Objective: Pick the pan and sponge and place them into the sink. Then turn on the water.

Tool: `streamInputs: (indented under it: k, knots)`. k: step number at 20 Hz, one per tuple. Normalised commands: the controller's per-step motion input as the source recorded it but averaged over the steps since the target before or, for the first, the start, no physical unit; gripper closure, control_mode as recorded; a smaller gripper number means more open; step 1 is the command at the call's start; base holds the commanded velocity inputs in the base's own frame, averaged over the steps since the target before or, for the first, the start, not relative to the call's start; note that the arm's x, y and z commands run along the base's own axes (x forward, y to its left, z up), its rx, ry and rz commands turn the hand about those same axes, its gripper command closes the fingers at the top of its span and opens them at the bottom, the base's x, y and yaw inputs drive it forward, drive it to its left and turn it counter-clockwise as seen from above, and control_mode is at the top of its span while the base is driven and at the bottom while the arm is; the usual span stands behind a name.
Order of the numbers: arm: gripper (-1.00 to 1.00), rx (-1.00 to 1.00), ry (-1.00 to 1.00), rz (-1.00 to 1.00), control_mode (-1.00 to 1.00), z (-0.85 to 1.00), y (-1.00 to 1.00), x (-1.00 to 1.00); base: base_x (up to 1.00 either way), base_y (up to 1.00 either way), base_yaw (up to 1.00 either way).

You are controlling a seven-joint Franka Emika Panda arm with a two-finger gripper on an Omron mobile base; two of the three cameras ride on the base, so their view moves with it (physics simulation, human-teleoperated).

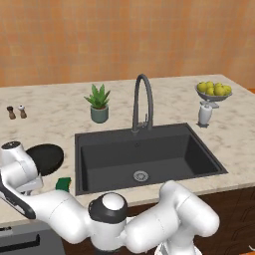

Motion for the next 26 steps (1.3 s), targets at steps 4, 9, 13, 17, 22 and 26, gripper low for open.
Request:
streamInputs:
  k: [4, 9, 13, 17, 22, 26]
  knots:
    - [1.0, 0.0, -0.01, 0.0, -1.0, 0.01, 0.0, 0.0, 0.0, 0.0, 0.0]
    - [1.0, 0.03, -0.14, -0.02, -1.0, 0.45, 0.0, 0.0, 0.0, 0.0, 0.0]
    - [1.0, 0.09, -0.12, -0.11, -1.0, 0.57, -0.01, 0.0, 0.0, 0.0, 0.0]
    - [1.0, 0.1, -0.05, -0.15, -1.0, 0.44, 0.0, 0.0, 0.0, 0.0, 0.0]
    - [1.0, 0.13, -0.04, -0.17, -1.0, 0.26, -0.03, 0.0, 0.0, 0.0, 0.0]
    - [1.0, 0.1, 0.0, -0.18, -1.0, 0.07, -0.1, 0.01, 0.0, 0.0, 0.0]
